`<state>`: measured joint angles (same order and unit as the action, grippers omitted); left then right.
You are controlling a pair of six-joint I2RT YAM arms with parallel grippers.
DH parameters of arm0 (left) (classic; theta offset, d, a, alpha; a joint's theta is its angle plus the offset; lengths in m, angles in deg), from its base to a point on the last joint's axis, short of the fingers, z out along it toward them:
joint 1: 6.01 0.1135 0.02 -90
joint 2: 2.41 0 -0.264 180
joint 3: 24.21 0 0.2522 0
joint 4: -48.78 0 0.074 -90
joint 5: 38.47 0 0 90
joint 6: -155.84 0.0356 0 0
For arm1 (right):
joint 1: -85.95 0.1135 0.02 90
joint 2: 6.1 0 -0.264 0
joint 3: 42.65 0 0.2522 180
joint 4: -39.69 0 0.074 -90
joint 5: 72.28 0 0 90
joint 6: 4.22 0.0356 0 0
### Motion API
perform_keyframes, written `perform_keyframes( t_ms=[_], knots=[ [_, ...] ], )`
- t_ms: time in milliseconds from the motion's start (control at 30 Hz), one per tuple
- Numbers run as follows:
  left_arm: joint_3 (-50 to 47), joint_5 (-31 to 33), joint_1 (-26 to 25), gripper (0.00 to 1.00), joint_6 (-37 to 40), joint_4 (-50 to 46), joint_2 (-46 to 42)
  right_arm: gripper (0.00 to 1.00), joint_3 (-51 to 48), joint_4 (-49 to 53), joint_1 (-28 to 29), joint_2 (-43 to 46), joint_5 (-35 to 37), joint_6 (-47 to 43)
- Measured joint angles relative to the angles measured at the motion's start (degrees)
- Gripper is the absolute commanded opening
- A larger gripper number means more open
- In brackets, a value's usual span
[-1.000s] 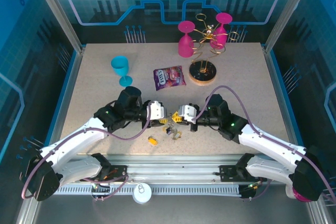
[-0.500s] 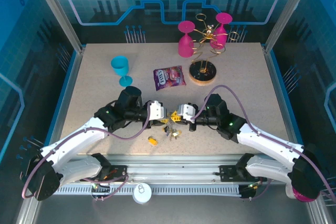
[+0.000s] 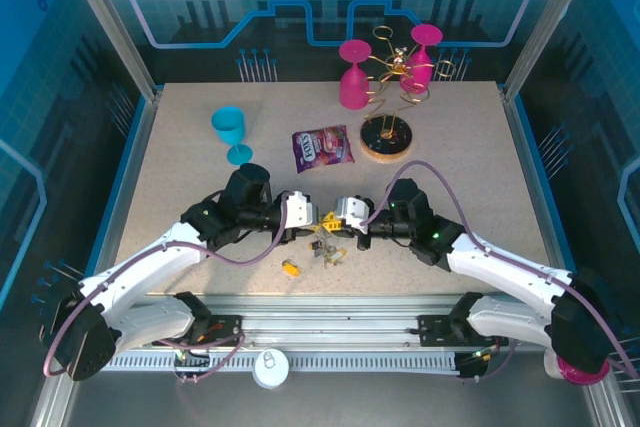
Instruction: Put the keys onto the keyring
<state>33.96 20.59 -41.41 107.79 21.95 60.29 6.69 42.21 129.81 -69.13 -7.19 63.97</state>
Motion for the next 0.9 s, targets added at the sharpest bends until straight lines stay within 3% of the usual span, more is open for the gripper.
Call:
perform_keyframes(
  t_ms=[167, 233, 400, 700, 900],
  knots=[
    [0.0, 0.2, 0.0, 0.00, 0.1, -0.1, 0.0, 0.00, 0.0, 0.0, 0.0, 0.0, 0.4, 0.0],
    [0.0, 0.5, 0.0, 0.00, 0.1, 0.0, 0.0, 0.22, 0.0, 0.2, 0.0, 0.1, 1.0, -0.1],
    [0.1, 3.4, 0.0, 0.00, 0.6, -0.6, 0.0, 0.37, -0.5, 1.8, 0.0, 3.5, 6.3, -1.4],
    [1.5, 14.0, -0.2, 0.00, 1.8, -1.6, 0.0, 0.38, -0.7, 8.5, -0.4, 8.2, 23.1, 2.3],
    [3.8, 20.2, -0.2, 0.00, -1.3, -0.6, 0.7, 0.35, -0.2, 14.2, -0.4, 8.2, 27.7, 7.5]
  ],
)
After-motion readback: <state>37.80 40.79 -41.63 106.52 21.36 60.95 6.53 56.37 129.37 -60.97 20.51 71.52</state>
